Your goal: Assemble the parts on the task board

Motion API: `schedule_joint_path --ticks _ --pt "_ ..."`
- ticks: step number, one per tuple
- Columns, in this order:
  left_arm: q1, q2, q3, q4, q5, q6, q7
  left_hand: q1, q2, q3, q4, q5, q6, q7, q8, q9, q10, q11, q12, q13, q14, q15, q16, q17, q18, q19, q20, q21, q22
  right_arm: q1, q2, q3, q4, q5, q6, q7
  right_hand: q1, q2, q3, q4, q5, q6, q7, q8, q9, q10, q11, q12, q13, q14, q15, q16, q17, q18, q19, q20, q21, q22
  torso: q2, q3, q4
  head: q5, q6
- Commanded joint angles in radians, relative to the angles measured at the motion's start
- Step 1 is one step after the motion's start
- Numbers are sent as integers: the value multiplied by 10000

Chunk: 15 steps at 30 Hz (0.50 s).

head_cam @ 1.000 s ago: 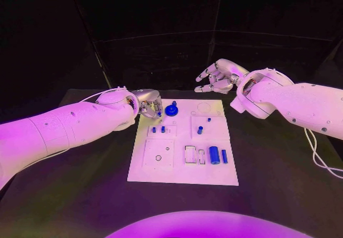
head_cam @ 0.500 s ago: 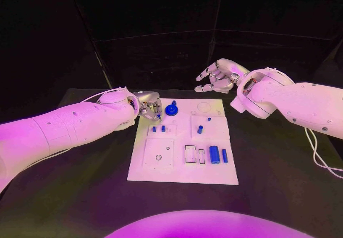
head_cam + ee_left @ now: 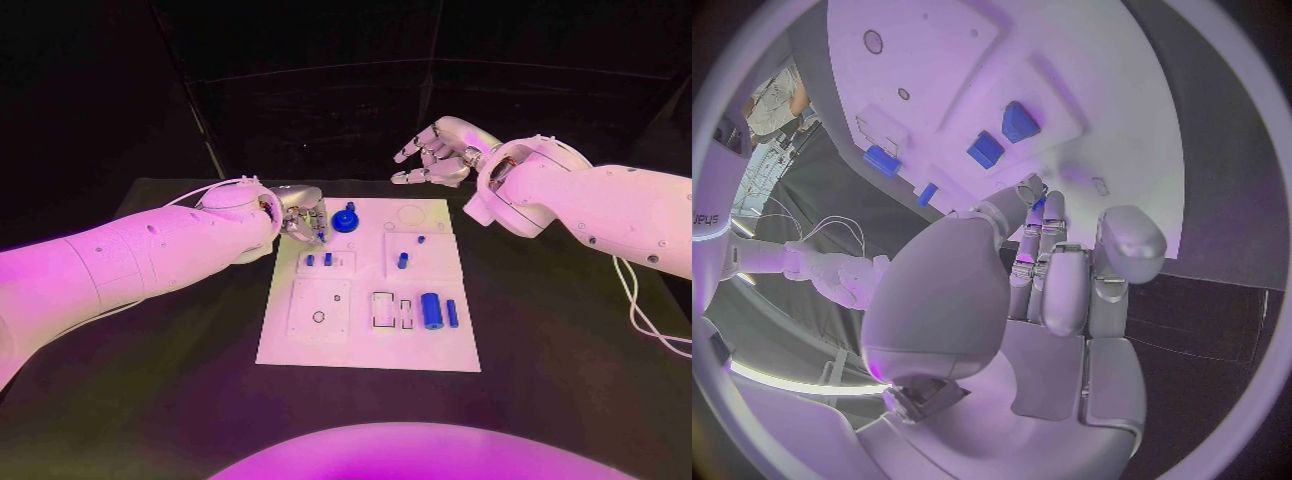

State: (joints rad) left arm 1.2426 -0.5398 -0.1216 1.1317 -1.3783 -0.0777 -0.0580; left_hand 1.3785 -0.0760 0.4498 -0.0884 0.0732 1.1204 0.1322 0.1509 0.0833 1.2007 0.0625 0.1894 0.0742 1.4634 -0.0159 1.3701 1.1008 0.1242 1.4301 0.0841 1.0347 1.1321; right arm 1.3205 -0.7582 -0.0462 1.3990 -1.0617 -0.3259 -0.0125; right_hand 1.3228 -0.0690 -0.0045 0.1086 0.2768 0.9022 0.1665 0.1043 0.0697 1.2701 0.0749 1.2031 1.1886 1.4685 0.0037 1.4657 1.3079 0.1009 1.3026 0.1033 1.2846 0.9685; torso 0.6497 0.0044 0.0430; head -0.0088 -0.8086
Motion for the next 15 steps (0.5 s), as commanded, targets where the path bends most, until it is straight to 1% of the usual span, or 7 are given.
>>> schedule_joint_path --ticks 1,6,15 --pt "12 -14 8 63 48 -79 8 -105 -9 57 3 -73 44 14 -13 7 74 4 -58 -1 215 -45 -27 -18 -111 -27 -51 21 -6 18 -15 6 33 4 10 17 -21 91 -28 8 60 60 -34 57 14 46 2 38 -1 597 -73 -66 689 131 -77 -12 -65 -11 13 -1 13 -11 4" --pt "12 -24 8 98 48 -116 13 -105 -9 57 3 -73 44 14 -13 7 74 4 -58 -1 215 -45 -27 -18 -111 -27 -51 21 -6 18 -16 6 40 4 10 11 -21 91 -28 8 60 60 -34 57 14 46 2 38 -1 597 -73 -66 689 131 -77 -12 -65 -11 3 -4 15 -2 -24" --pt "12 -7 9 106 48 -108 12 -105 -9 57 3 -73 44 14 -13 7 74 4 -58 -1 215 -45 -27 -18 -111 -27 -51 21 -6 18 -15 6 41 4 12 7 -21 91 -28 8 60 60 -34 57 14 46 2 38 -1 597 -73 -66 689 131 -77 -12 -65 -11 -1 1 -4 -16 -65"
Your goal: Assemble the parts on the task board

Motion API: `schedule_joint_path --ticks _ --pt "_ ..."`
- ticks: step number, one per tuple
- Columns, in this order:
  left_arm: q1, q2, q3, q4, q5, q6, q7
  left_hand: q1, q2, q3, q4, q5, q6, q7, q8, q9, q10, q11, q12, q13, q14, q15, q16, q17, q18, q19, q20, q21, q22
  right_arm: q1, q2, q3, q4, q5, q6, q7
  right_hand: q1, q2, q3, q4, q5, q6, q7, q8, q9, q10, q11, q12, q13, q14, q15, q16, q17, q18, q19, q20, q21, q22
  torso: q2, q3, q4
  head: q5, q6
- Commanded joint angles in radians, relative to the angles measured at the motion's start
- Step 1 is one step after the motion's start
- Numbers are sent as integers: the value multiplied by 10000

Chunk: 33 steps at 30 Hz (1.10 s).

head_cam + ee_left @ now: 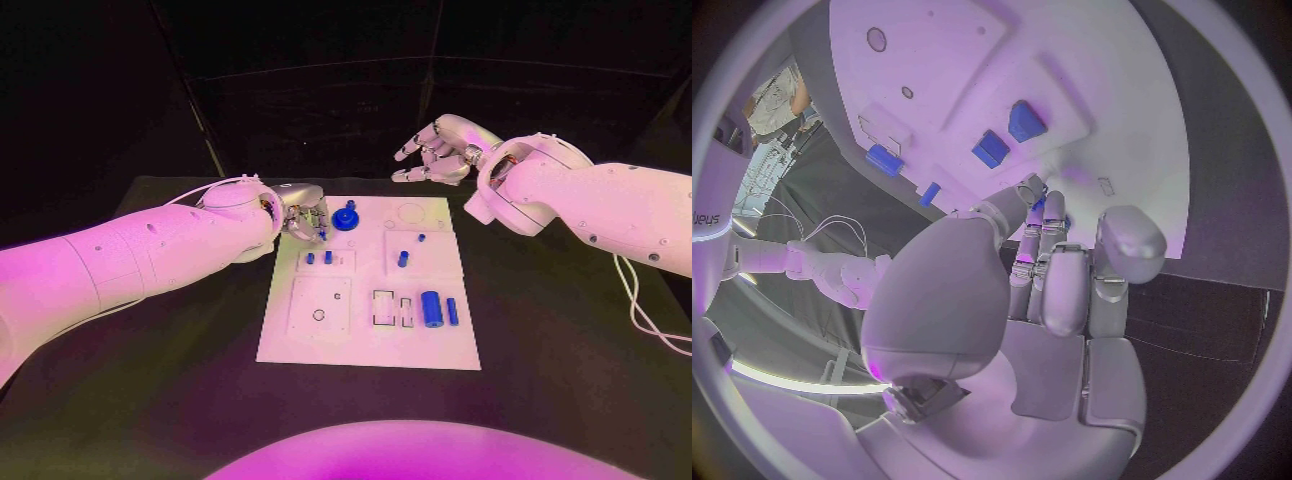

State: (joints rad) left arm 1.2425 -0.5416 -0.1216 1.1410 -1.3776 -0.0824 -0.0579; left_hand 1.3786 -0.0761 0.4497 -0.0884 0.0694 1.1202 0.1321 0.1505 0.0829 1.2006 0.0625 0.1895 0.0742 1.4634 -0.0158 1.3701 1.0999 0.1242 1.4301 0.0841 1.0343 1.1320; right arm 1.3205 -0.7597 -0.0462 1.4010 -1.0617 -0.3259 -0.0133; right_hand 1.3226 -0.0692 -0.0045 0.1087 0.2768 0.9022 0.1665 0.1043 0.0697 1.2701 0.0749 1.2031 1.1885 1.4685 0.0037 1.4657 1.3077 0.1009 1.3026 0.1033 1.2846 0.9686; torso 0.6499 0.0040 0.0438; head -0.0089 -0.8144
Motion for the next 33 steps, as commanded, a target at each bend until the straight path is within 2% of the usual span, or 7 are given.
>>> schedule_joint_path --ticks 1,28,33 --pt "13 19 9 0 40 -32 -2 -108 -10 62 1 -36 45 15 -12 10 77 3 -63 0 215 -46 -26 -9 -109 -30 -51 19 -8 18 0 6 22 4 12 14 -18 94 -28 8 60 60 -34 58 14 46 2 38 -1 597 -73 -66 690 131 -77 -12 -65 -11 -3 5 -9 -21 -8" --pt "16 214 9 -125 38 503 -297 -181 -90 74 -17 -50 -12 35 -75 -5 49 24 -149 -1 203 -34 -34 -35 -110 -48 -43 9 1 19 -11 6 49 4 8 2 -18 94 -28 8 60 60 -34 58 14 46 2 38 -1 597 -73 -66 690 131 -77 -12 -65 -11 -3 5 0 -51 -32" --pt "16 223 8 -136 38 529 -299 -232 -162 78 -36 -56 -77 63 -136 -24 11 50 -223 -4 195 -13 -39 -61 -108 -62 -32 -7 3 19 -16 6 52 4 5 -1 -8 99 -43 16 61 61 -36 64 13 53 -1 40 -7 599 -76 -67 693 131 -72 -16 -69 -14 -7 4 1 -52 -35"
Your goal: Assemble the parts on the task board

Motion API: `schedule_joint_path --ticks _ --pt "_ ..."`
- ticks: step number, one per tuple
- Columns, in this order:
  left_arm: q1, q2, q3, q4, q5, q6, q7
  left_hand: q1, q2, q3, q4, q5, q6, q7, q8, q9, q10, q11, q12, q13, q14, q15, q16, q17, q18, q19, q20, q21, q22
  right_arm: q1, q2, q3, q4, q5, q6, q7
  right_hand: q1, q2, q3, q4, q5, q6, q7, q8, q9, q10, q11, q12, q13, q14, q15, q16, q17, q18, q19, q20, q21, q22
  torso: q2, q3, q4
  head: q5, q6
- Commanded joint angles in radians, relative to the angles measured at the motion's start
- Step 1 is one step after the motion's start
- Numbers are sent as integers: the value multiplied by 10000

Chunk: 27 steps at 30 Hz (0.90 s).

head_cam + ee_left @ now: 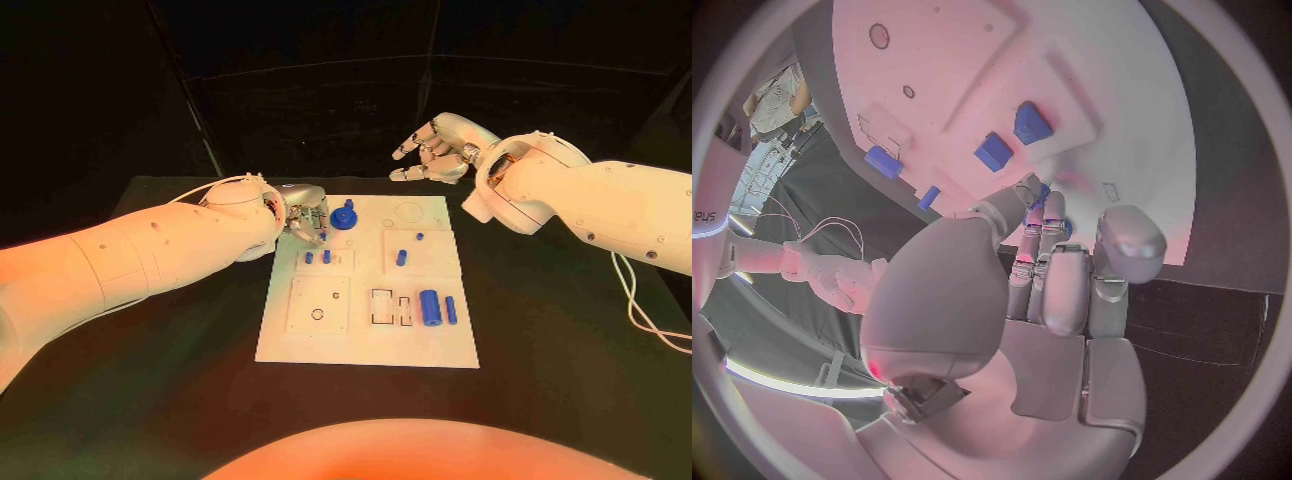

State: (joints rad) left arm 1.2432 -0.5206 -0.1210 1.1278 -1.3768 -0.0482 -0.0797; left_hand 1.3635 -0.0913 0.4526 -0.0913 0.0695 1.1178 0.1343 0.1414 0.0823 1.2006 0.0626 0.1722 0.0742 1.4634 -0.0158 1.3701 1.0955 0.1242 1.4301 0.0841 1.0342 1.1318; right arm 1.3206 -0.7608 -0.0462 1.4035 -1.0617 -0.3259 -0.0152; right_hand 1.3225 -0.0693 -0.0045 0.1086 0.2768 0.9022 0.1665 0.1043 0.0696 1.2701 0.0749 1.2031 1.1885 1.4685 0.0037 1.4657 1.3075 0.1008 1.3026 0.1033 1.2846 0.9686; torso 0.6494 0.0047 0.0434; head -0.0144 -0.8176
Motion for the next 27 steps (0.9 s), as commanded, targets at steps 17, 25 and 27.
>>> schedule_joint_path --ticks 17,25,27 --pt "6 13 0 -9 30 44 -133 -232 -300 105 -82 -56 -780 210 -546 -157 -126 201 -339 -3 158 111 -61 -152 -105 -107 70 -53 28 18 -8 6 25 4 -8 25 -8 100 -43 16 62 61 -36 64 14 53 -1 40 -6 599 -76 -67 696 131 -72 -16 -69 -14 4 -7 7 23 -7" --pt "6 -12 0 -4 31 -10 -121 -281 -367 101 -79 -58 -933 218 -640 -161 -184 221 -413 -6 138 127 -85 -223 -92 -130 87 -107 0 18 -20 6 18 4 -13 26 -8 100 -43 16 62 61 -36 64 14 53 -1 40 -6 599 -76 -67 696 131 -72 -16 -69 -14 -3 -10 8 29 -16" --pt "6 -23 0 0 31 -38 -111 -312 -414 84 -77 -59 -1012 213 -681 -164 -222 227 -448 -8 124 134 -102 -266 -87 -143 96 -136 -17 18 -24 6 13 4 -17 27 -8 100 -43 16 62 61 -36 64 14 53 -1 40 -6 599 -76 -67 696 131 -72 -16 -69 -14 -5 -12 13 23 -9"
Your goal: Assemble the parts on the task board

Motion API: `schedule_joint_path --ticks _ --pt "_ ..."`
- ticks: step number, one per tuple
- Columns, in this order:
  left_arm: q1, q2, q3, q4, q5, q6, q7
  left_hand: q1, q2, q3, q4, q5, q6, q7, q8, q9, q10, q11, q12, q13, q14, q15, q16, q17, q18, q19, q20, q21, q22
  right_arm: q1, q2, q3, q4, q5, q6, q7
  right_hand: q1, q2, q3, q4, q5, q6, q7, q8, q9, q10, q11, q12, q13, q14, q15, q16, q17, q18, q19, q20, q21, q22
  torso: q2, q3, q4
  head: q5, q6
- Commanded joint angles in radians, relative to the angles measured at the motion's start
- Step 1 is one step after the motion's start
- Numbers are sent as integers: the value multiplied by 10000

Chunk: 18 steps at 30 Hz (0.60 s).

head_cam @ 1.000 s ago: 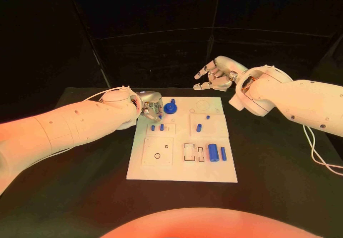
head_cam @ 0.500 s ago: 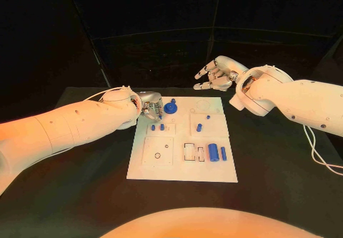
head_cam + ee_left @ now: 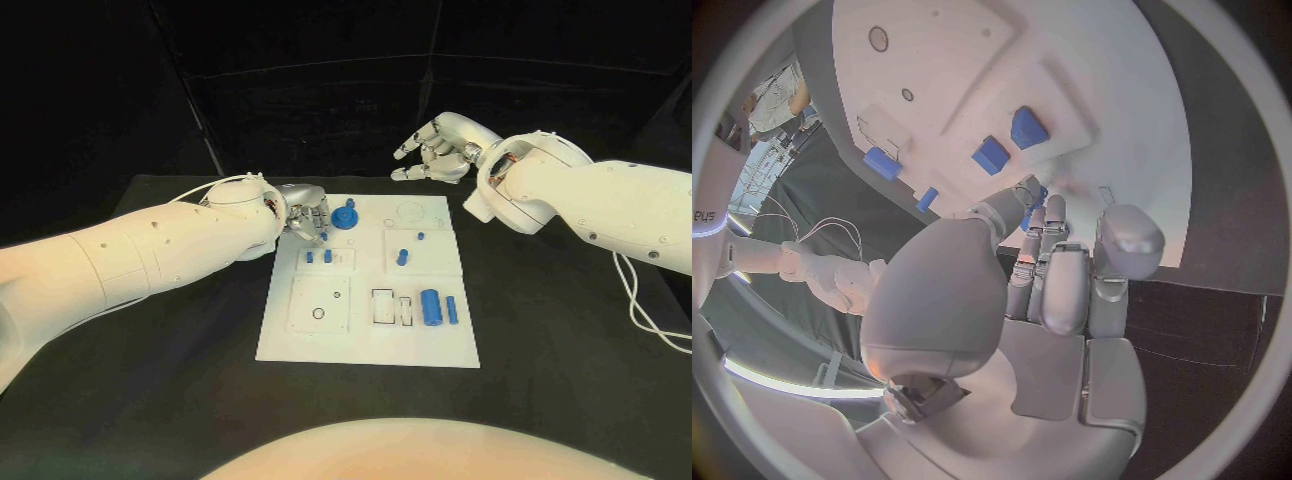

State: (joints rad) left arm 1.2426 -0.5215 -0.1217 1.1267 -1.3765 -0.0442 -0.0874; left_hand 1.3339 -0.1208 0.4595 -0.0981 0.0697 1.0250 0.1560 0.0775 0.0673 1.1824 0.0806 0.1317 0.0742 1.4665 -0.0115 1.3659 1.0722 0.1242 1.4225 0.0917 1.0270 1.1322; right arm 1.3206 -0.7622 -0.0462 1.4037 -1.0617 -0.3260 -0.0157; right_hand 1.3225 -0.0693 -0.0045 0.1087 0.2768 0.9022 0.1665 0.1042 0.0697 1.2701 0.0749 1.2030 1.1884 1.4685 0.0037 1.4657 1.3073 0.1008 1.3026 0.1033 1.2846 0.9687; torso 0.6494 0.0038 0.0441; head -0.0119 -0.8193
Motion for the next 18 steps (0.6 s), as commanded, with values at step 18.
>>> schedule_joint_path --ticks 18 --pt "88 -897 27 633 437 -730 139 -227 -367 -252 74 -59 -534 5 -129 -1 -432 89 -269 -19 37 126 -115 -195 -49 -156 67 -265 -131 17 -214 4 -83 4 -33 -5 354 229 -60 45 84 218 -115 284 36 -2235 -70 -3098 -3152 354 -147 -735 -282 388 -782 -76 -964 -1504 -23 -4 13 -19 65"
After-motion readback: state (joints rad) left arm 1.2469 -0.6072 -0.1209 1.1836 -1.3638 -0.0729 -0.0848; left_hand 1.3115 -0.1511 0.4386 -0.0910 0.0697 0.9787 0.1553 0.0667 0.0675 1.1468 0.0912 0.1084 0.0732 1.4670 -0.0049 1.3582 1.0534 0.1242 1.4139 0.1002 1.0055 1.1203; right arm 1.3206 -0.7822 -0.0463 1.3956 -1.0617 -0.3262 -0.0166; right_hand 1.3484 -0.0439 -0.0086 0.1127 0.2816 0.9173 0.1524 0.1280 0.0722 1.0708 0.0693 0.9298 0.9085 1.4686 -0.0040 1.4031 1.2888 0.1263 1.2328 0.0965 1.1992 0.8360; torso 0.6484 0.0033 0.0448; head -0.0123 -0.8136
